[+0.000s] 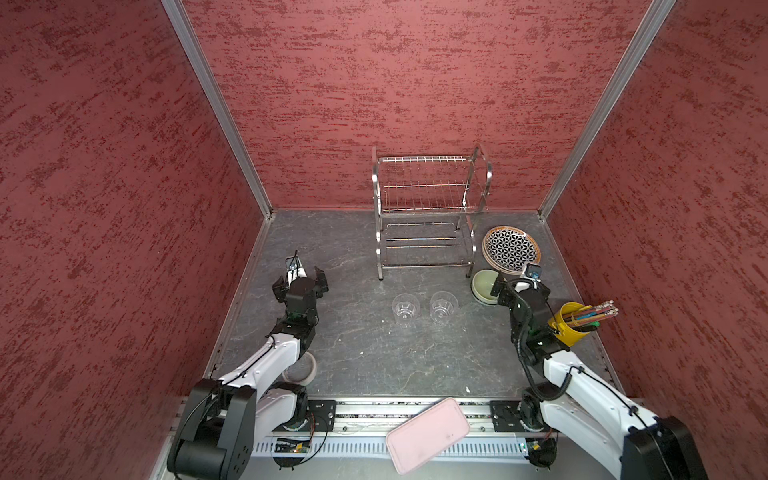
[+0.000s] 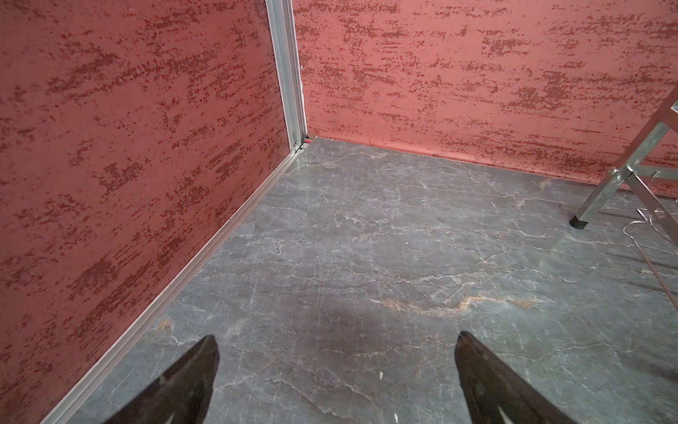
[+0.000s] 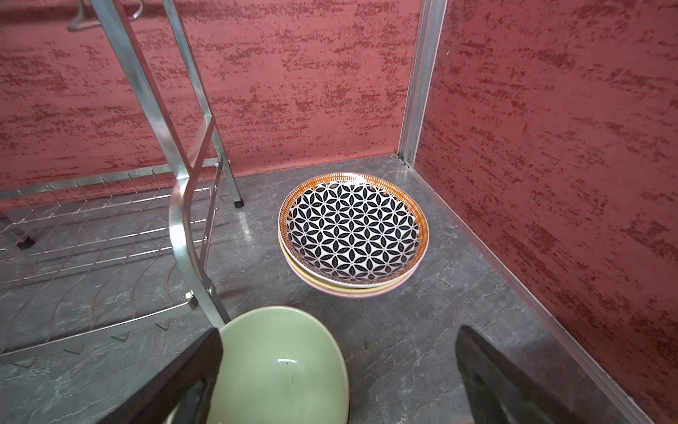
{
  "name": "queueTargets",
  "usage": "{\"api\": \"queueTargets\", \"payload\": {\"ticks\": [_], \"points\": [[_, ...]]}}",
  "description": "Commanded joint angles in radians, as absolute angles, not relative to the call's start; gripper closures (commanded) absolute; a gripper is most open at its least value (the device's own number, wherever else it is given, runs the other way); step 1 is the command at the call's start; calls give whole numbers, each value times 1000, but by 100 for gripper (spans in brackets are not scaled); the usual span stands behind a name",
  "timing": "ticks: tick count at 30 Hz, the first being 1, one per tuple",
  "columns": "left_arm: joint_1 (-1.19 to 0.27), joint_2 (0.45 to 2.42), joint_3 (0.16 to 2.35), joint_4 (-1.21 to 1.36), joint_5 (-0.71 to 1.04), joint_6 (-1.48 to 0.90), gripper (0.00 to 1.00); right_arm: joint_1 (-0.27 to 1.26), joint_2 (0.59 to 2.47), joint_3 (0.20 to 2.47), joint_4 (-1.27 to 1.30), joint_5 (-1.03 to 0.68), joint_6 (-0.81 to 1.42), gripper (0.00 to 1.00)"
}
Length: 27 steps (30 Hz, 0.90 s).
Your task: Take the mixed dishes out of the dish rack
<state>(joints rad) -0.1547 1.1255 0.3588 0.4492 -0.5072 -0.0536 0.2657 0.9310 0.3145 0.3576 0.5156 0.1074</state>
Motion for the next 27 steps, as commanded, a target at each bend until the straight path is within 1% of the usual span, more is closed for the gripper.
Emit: {"api": "queueTargets", "payload": {"ticks": [1, 8, 10, 12, 16, 20, 21, 25, 27], "points": [[-131, 1176, 355, 584, -438, -24, 0, 222, 983, 345, 429, 460, 114, 1], [-115, 1327, 375, 681, -419, -22, 0, 95, 1116, 354, 538, 388, 129, 1], [-118, 1344, 396, 656, -427, -29, 0, 55, 1162, 356, 566, 352, 150, 1], [-107, 1358, 393, 692, -411, -46, 1, 21, 1211, 366, 576, 305, 171, 1], [-103, 1390, 399, 741, -415, -11, 0, -4, 1281, 370, 614, 285, 185, 1], [-87, 1463, 335, 954, -412, 0, 0, -15, 1310, 364, 659, 304, 188, 1], [-88, 1455, 341, 919, -404, -4, 0, -19, 1311, 362, 668, 308, 188, 1], [-60, 1461, 352, 894, -282, 0, 0, -31, 1338, 365, 719, 308, 190, 1], [-36, 1482, 347, 928, -204, 1, 0, -34, 1359, 373, 741, 303, 187, 1]]}}
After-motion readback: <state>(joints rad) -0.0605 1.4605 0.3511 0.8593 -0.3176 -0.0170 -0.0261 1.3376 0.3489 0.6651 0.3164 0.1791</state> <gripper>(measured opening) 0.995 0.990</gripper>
